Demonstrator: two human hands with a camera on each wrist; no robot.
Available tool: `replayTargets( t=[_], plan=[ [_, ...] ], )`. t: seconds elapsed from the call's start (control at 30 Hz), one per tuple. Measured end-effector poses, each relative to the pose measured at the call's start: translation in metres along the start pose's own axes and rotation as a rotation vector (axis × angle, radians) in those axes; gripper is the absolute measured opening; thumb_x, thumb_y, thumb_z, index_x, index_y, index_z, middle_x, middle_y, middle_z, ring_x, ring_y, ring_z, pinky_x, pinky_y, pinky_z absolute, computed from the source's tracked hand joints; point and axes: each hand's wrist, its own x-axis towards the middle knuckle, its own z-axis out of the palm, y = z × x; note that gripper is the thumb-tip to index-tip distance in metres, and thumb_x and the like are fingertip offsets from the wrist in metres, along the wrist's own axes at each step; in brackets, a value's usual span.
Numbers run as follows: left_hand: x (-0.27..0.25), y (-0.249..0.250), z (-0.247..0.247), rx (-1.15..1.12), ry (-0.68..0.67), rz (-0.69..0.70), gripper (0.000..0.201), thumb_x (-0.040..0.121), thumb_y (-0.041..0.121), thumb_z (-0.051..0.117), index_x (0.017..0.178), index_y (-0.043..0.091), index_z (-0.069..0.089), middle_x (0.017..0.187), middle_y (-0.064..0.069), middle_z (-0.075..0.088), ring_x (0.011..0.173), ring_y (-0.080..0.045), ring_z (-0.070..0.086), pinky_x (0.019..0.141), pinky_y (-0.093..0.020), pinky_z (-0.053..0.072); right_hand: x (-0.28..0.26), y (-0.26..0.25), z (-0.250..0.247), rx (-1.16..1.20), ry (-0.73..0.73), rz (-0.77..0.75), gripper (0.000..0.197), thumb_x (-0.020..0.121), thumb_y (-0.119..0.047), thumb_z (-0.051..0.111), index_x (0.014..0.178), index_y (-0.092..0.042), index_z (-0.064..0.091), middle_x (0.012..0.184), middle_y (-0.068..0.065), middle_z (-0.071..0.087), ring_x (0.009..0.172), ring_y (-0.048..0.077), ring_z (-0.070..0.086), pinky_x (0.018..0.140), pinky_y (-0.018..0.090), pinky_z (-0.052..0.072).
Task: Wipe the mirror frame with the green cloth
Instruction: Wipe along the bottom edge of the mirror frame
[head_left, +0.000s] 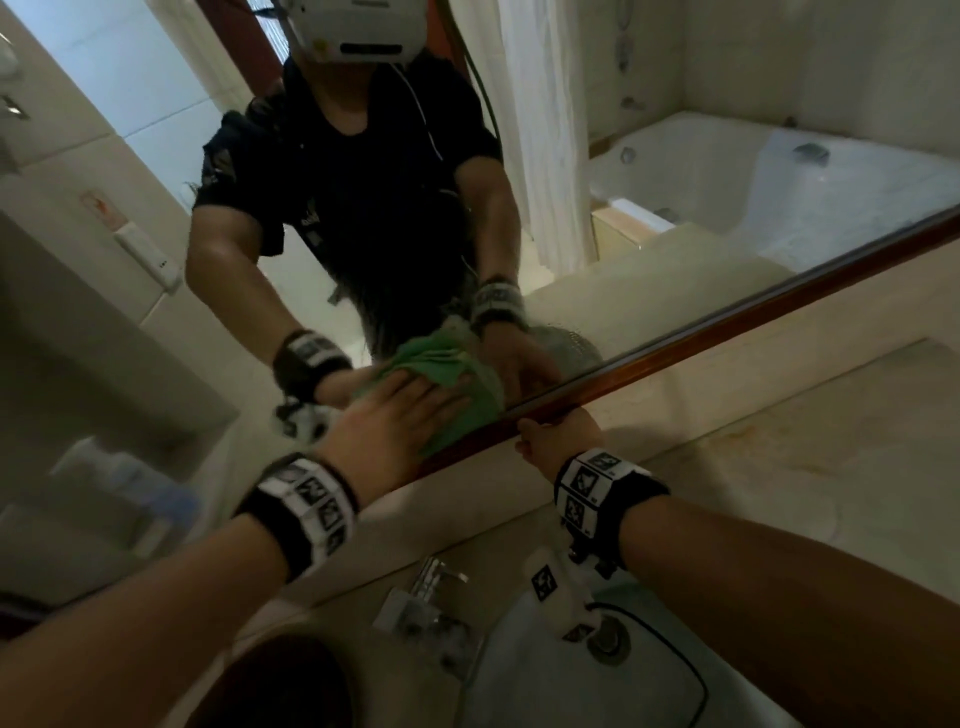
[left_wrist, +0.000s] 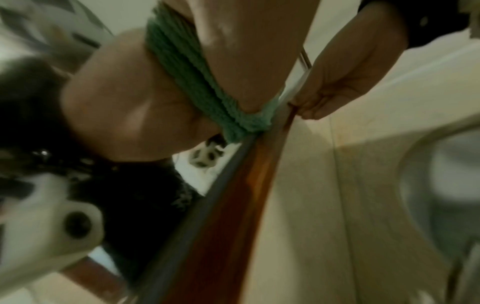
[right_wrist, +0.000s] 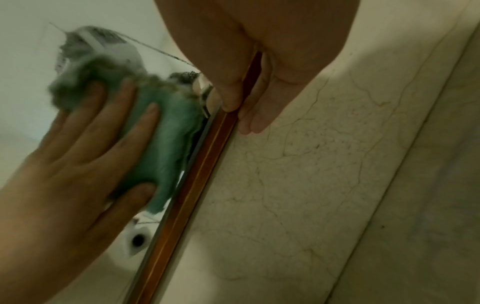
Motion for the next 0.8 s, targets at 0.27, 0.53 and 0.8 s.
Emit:
replayTargets(
  t=[0.27, 0.53, 0.8],
  plan=[
    [0.01, -0.042, -0.051, 0.085, 0.229, -0.271, 0.068, 0.087, 0.035, 0.058, 0.146, 0.014, 0.033, 0.154, -0.009, 0.026, 0.131, -0.033, 0.029, 0.112, -0.047, 0.016, -0.004, 0.0, -0.002, -0.061, 0.017, -0.003, 0.023, 0.086, -0.025, 0.07, 0.097, -0.006, 0.065, 0.07, 0.004, 0.073, 0.063, 0.018, 0.07, 0.064, 0.034, 0.06],
    [0.097, 0.008, -0.052, 0.073, 0.241, -0.165, 0.06, 0.092, 0.033, 0.046, 0.148, 0.016, 0.03, 0.155, -0.006, 0.026, 0.137, -0.03, 0.028, 0.115, -0.043, 0.009, -0.002, -0.001, -0.003, -0.024, 0.027, 0.021, 0.024, 0.083, -0.026, 0.074, 0.083, -0.01, 0.056, 0.061, 0.0, 0.067, 0.068, 0.019, 0.071, 0.069, 0.043, 0.062],
    [0.034, 0.022, -0.009, -0.023, 0.022, -0.088, 0.066, 0.089, 0.033, 0.054, 0.148, 0.017, 0.031, 0.154, -0.003, 0.028, 0.135, -0.029, 0.031, 0.114, -0.044, 0.011, 0.012, 0.005, 0.006, -0.14, -0.04, -0.024, 0.037, 0.078, -0.036, 0.074, 0.1, -0.008, 0.062, 0.102, 0.01, 0.072, 0.089, 0.025, 0.07, 0.077, 0.041, 0.06]
  ],
)
